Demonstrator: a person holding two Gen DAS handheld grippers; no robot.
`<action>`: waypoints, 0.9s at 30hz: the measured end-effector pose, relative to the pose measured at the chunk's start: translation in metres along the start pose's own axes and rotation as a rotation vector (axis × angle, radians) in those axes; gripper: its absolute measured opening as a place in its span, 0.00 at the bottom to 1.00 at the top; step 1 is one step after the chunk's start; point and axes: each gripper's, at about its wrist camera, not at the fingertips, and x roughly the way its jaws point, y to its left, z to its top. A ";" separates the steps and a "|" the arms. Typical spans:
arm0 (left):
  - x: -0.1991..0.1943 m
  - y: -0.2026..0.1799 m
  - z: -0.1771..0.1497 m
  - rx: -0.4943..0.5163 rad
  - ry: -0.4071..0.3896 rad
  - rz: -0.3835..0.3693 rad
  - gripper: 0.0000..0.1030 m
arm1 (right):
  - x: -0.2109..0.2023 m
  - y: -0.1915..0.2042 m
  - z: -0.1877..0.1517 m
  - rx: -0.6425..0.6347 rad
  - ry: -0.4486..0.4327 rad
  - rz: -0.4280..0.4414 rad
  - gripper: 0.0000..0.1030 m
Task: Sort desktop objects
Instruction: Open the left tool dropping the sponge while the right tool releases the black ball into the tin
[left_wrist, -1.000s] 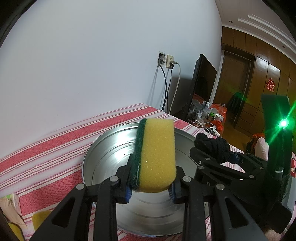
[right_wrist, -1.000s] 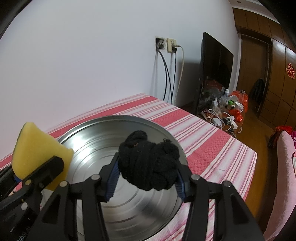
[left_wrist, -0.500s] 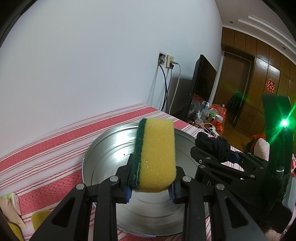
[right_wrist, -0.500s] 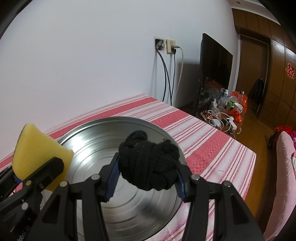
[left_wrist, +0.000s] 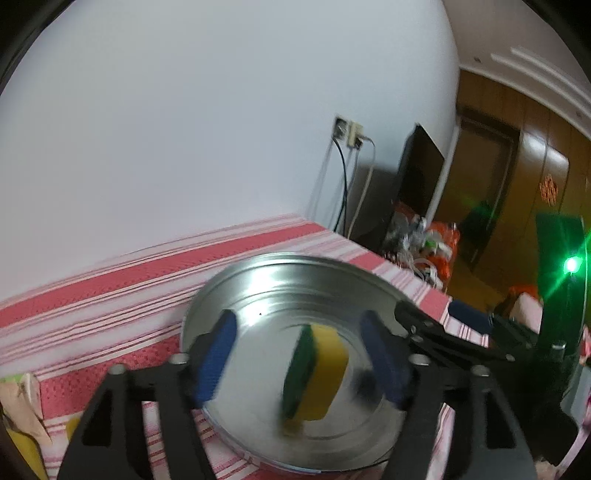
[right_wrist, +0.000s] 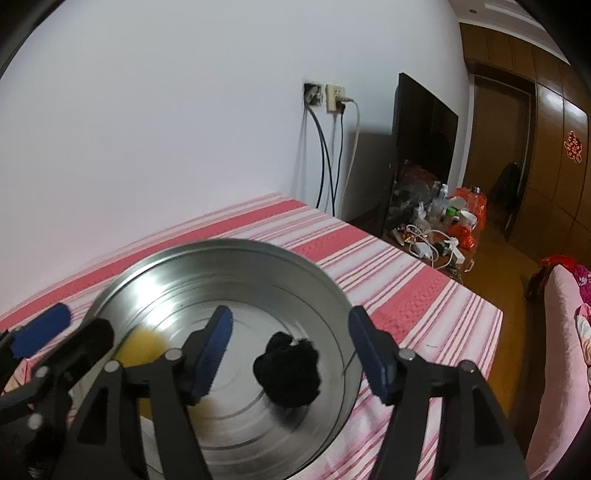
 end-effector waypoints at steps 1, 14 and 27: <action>-0.002 0.001 0.001 -0.008 -0.006 0.003 0.75 | -0.001 0.001 0.000 -0.002 -0.002 0.001 0.67; -0.016 0.005 0.004 0.041 -0.051 0.091 0.75 | -0.009 0.013 -0.002 -0.031 -0.018 -0.009 0.73; -0.027 0.004 0.005 0.061 -0.071 0.108 0.75 | -0.017 0.014 -0.002 -0.021 -0.024 0.003 0.74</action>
